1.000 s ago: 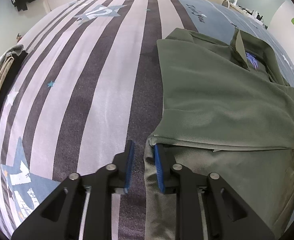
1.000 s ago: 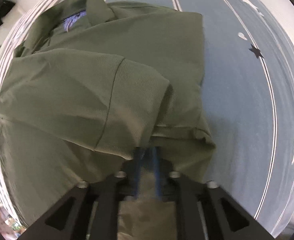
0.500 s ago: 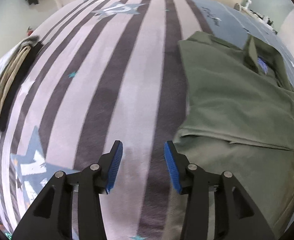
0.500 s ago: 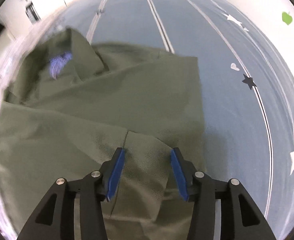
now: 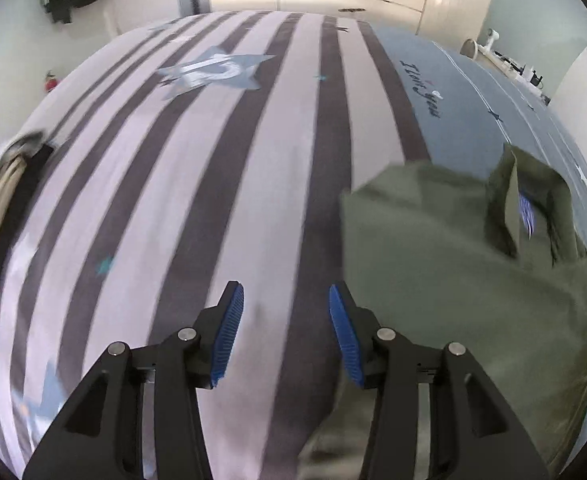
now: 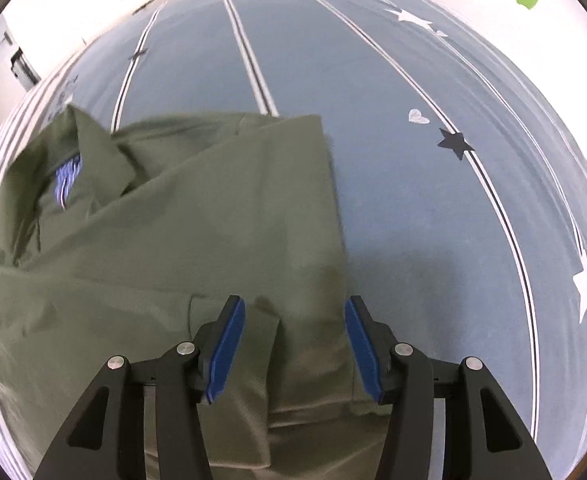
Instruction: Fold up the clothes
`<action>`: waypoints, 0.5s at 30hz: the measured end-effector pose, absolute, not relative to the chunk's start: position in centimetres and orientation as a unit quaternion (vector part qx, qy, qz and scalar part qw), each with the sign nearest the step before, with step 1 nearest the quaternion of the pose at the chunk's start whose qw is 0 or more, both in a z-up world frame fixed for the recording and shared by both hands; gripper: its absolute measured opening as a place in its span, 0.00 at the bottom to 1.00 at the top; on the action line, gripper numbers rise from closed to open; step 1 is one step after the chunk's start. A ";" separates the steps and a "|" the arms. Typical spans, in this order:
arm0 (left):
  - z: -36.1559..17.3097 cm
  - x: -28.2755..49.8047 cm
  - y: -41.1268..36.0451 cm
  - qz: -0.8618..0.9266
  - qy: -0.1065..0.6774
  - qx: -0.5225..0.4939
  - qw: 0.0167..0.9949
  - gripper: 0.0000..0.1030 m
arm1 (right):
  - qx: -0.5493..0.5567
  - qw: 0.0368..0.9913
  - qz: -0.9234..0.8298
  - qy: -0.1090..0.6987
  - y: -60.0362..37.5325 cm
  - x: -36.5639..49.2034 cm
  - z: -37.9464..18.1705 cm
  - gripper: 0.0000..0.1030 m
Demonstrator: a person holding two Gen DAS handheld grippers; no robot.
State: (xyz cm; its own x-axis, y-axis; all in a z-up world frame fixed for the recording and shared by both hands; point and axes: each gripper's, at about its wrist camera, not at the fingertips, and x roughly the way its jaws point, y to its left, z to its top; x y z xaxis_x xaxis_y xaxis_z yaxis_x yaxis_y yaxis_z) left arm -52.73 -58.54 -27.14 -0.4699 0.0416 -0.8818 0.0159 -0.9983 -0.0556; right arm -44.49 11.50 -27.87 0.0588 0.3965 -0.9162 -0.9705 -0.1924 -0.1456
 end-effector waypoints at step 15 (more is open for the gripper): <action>-31.7 -61.1 -55.9 0.830 0.024 -0.557 0.015 0.00 | -0.466 0.515 0.645 0.318 12.6 -44.8 -29.2 0.53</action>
State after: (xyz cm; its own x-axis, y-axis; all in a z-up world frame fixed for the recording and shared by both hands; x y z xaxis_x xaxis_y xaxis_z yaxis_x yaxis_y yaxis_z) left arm -61.05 -55.92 -31.75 -0.3789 -0.0017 -0.9254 -0.0521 -0.9984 0.0232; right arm -44.83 12.58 -29.25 -0.0349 0.3678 -0.9293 -0.9609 -0.2681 -0.0700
